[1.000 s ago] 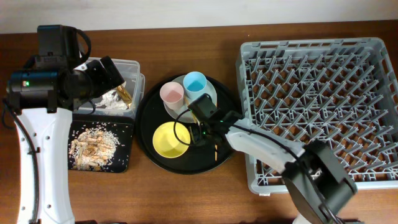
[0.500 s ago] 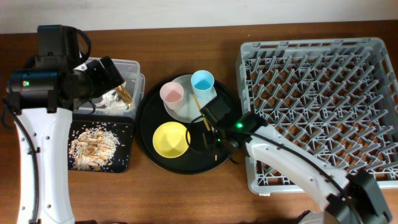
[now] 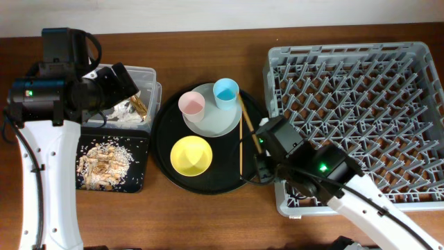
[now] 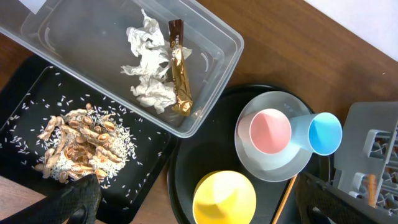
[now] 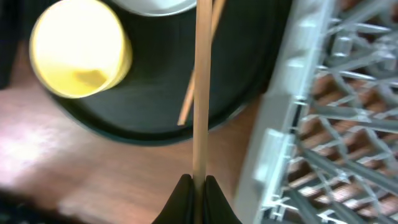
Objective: Sort waste into correct bins and load items into the dishwasher rack
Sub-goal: 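Carry the chopstick right and place it upright in the dish rack, then move the right gripper back to the tray toward the second chopstick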
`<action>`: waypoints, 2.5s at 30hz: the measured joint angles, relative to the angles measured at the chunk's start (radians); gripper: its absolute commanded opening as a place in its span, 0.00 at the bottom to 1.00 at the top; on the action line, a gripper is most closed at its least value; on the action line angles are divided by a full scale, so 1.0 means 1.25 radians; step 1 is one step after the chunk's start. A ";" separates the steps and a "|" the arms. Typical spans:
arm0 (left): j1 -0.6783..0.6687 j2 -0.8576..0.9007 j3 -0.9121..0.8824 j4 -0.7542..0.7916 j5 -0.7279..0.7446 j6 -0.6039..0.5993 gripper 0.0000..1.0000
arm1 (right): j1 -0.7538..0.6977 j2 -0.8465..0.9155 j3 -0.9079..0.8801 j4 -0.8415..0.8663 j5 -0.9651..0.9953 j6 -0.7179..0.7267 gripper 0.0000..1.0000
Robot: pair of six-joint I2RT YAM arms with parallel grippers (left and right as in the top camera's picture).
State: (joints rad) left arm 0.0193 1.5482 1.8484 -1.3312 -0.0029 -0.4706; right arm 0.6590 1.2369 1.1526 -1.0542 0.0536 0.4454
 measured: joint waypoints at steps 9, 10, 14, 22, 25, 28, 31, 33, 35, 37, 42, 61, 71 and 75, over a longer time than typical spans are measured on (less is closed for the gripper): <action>0.000 0.000 0.000 0.000 0.000 0.000 0.99 | -0.294 0.040 0.000 0.013 0.044 -0.066 0.04; 0.000 0.000 0.000 0.000 0.000 0.000 0.99 | -0.315 0.071 0.000 0.031 0.042 -0.085 0.04; 0.000 0.000 0.000 0.001 0.000 0.000 0.99 | -0.337 0.214 0.000 0.110 0.005 -0.148 0.04; 0.000 0.000 0.000 0.000 0.000 0.000 0.99 | -0.338 0.268 0.000 0.145 -0.011 -0.176 0.04; 0.000 0.000 0.000 0.000 0.000 0.000 0.99 | -0.338 0.265 0.000 0.144 -0.014 -0.177 0.04; 0.000 0.000 0.000 0.000 0.000 0.000 0.99 | -0.338 0.257 0.000 0.138 -0.017 -0.178 0.04; 0.000 0.000 0.000 0.000 0.000 0.000 0.99 | -0.338 0.256 0.000 0.139 -0.035 -0.180 0.04; 0.000 0.000 0.000 0.000 0.000 0.000 0.99 | -0.338 0.256 0.000 0.140 -0.048 -0.180 0.04; 0.000 0.000 0.000 0.000 0.000 0.000 0.99 | -0.338 0.256 0.000 0.142 -0.062 -0.180 0.04; 0.000 0.000 0.000 0.000 0.000 0.000 0.99 | -0.338 0.261 0.000 0.142 -0.066 -0.180 0.04; 0.000 0.000 0.000 0.000 0.000 0.000 0.99 | -0.338 0.282 0.000 0.142 -0.084 -0.184 0.20; 0.000 0.000 0.000 0.000 0.000 0.000 0.99 | -0.343 0.282 0.000 0.121 -0.230 -0.186 0.87; 0.000 0.000 0.000 0.000 0.000 0.000 0.99 | -0.259 0.194 0.084 -0.025 -0.251 -0.127 0.04; 0.000 0.000 0.000 -0.001 0.000 0.000 0.99 | -0.144 0.202 0.004 0.075 -0.157 0.005 0.12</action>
State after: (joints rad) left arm 0.0193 1.5482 1.8484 -1.3323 -0.0025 -0.4706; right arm 0.4793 1.4891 1.1580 -0.9604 -0.1421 0.4522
